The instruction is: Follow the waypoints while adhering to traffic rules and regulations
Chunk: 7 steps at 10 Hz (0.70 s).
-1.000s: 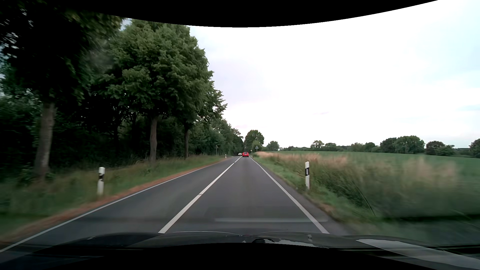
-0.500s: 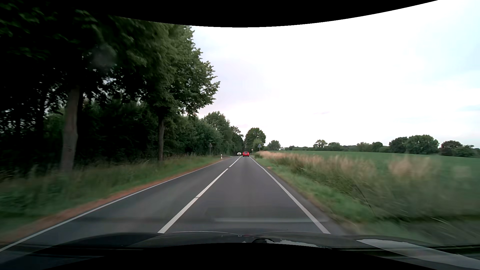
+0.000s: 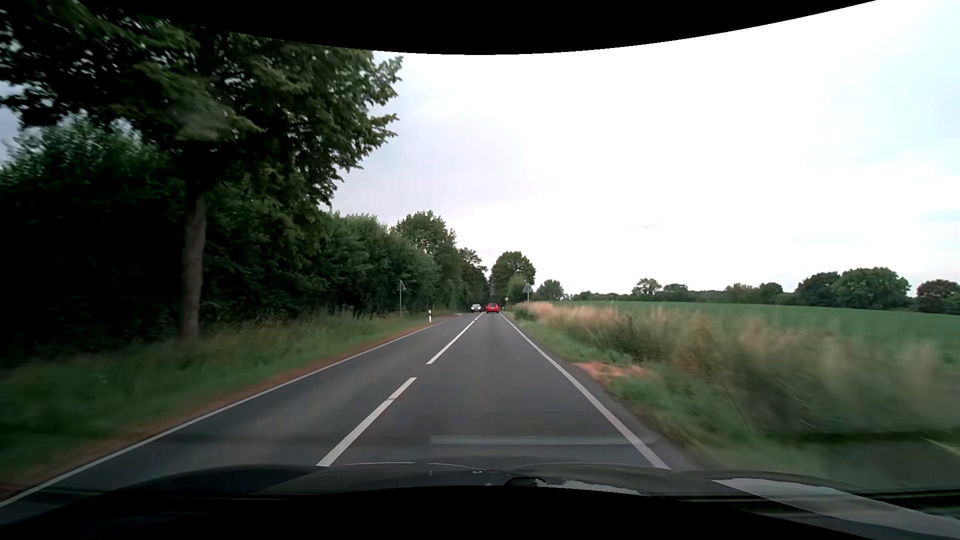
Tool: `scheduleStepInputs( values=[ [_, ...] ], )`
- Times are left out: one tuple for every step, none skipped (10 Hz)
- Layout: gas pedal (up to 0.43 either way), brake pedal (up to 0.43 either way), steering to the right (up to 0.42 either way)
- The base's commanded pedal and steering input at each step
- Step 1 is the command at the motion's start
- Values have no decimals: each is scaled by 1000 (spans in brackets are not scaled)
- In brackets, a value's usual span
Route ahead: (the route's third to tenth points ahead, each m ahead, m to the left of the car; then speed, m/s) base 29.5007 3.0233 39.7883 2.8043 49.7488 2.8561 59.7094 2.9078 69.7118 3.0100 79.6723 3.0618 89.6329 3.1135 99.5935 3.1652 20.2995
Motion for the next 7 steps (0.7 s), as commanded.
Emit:
scheduleStepInputs(
  values=[
    [98,0,-3],
    [110,0,-2],
    [110,0,-2],
    [110,0,-1],
    [110,0,-1],
    [110,0,-1],
    [118,0,-1]
  ],
)
